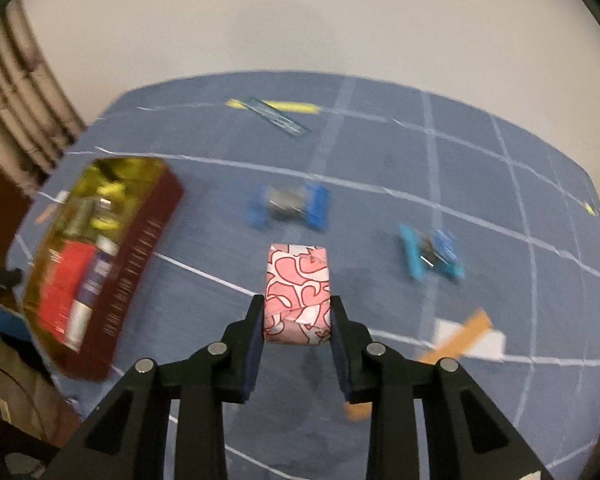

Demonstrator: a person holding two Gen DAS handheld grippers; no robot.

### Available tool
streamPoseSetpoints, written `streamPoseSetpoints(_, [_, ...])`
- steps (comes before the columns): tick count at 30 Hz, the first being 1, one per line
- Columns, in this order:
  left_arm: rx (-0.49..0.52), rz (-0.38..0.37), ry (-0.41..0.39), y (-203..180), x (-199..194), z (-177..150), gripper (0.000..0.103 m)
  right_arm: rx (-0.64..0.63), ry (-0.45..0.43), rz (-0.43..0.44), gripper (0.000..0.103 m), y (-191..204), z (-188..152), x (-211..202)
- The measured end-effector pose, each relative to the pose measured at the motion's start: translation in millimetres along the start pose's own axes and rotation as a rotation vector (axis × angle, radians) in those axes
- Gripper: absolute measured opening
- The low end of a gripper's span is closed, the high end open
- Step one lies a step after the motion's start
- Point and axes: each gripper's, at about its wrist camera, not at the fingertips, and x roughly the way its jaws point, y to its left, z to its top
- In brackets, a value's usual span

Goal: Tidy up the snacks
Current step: 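Carry the pink candy into the gold tin and open the right tool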

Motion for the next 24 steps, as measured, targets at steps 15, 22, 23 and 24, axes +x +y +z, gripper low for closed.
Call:
streamPoseSetpoints(15, [-0.063,0.042,-0.010,13,5,-4,0.075,-0.213,-0.032,0.105,0.031,122,55,35])
streamPoseSetpoints(22, [-0.092,0.051,-0.013,19,6,-2,0.075,-0.225,-0.001,0.095,0.031,147,72,67])
streamPoseSetpoints(23, [-0.098,0.053,-0.009,21,6,-2,0.075,-0.226,0.004,0.091,0.031,148,72,70])
streamPoseSetpoints(24, [-0.103,0.052,-0.002,22,8,-1,0.075,-0.231,0.011,0.086,0.031,150,73,73])
